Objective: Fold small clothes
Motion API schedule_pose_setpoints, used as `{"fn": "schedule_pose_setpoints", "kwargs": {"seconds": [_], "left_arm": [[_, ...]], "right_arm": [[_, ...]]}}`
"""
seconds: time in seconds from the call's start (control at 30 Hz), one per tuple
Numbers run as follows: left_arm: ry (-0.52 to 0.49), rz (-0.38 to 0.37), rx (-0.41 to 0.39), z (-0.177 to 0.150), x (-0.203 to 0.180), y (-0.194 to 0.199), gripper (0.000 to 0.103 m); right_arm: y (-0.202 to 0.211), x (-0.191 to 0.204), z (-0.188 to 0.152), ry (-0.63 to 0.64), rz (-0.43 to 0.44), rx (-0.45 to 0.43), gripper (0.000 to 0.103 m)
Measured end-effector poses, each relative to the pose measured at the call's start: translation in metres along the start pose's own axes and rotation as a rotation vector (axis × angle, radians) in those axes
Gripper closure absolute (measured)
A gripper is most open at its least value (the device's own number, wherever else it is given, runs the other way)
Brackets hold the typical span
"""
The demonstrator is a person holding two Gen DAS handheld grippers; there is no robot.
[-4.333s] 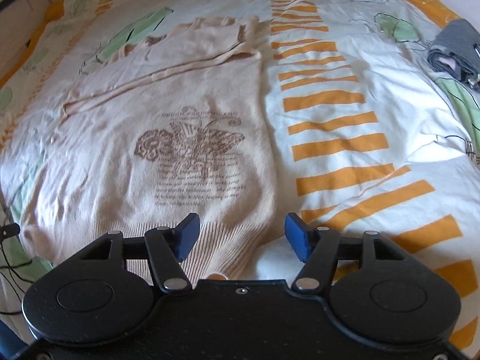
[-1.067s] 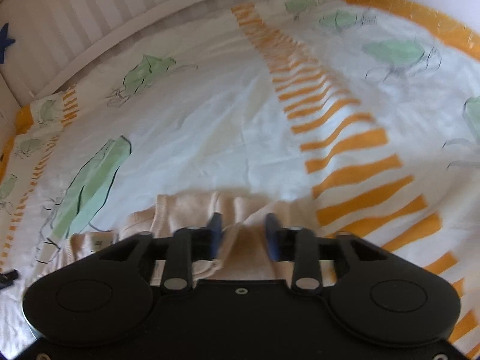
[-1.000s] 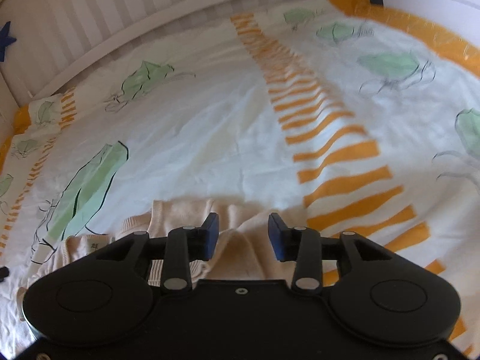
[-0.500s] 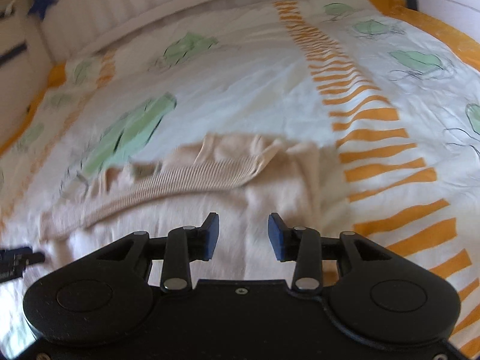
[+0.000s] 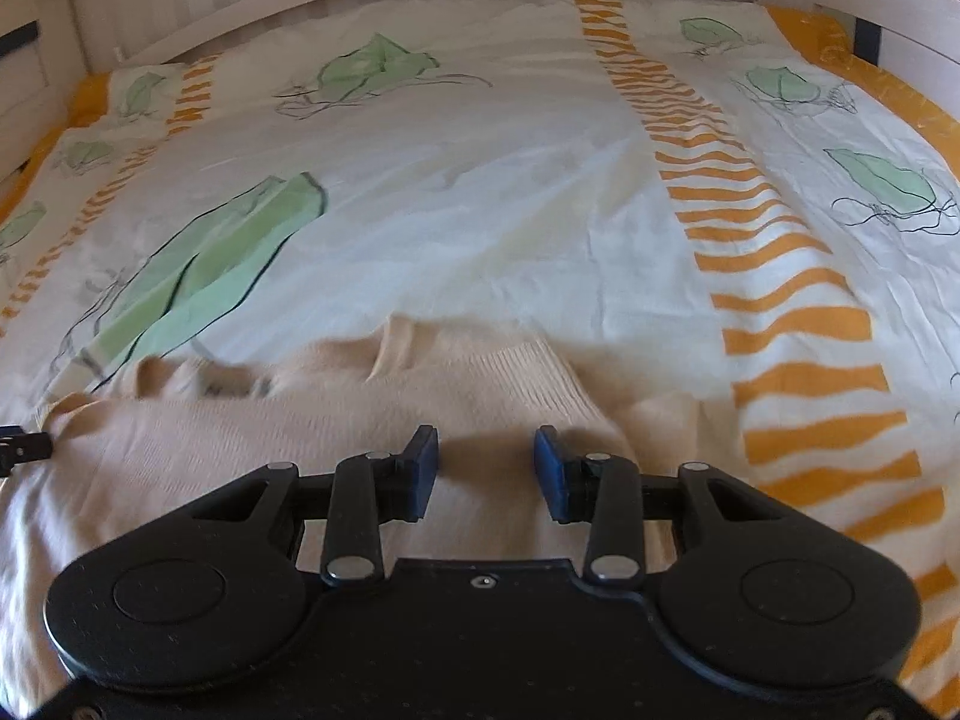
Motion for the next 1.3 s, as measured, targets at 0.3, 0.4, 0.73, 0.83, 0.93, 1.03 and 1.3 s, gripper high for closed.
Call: {"fn": "schedule_pose_setpoints", "kwargs": {"seconds": [0.3,0.4,0.73,0.83,0.93,1.03,1.3], "left_arm": [[0.013,-0.004,-0.048,-0.006,0.015,0.048,0.063],[-0.05,-0.021,-0.039,-0.027,-0.001,0.062,0.062],[-0.221,-0.084,0.007,-0.076,-0.065,0.065,0.062],[-0.256,-0.077,0.002,-0.088,-0.071,0.066,0.06],[-0.268,-0.036,0.039,-0.098,-0.064,0.058,0.058],[-0.255,-0.047,0.054,-0.107,-0.051,0.06,0.055],[-0.196,-0.053,0.063,-0.123,-0.029,0.069,0.049]], "right_arm": [[0.032,-0.025,-0.013,-0.086,0.011,-0.015,0.055],[0.044,-0.027,-0.03,-0.115,0.029,-0.009,0.054],[0.072,0.031,-0.083,0.054,0.085,0.011,0.055],[0.07,0.04,-0.099,0.112,0.065,0.017,0.054],[0.07,0.035,-0.111,0.136,0.023,-0.001,0.054],[0.075,0.025,-0.118,0.134,-0.006,-0.019,0.053],[0.08,0.005,-0.125,0.097,-0.005,-0.039,0.054]]}}
Point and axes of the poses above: each gripper's, at about its wrist camera, not at the fingertips, and y roughly against the way its jaws point, x to its left, z to its top, the point moved 1 cm from there along -y, roughly the way its jaws point, and after that the axes turned 4 degrees about x, right-handed, at the moved point
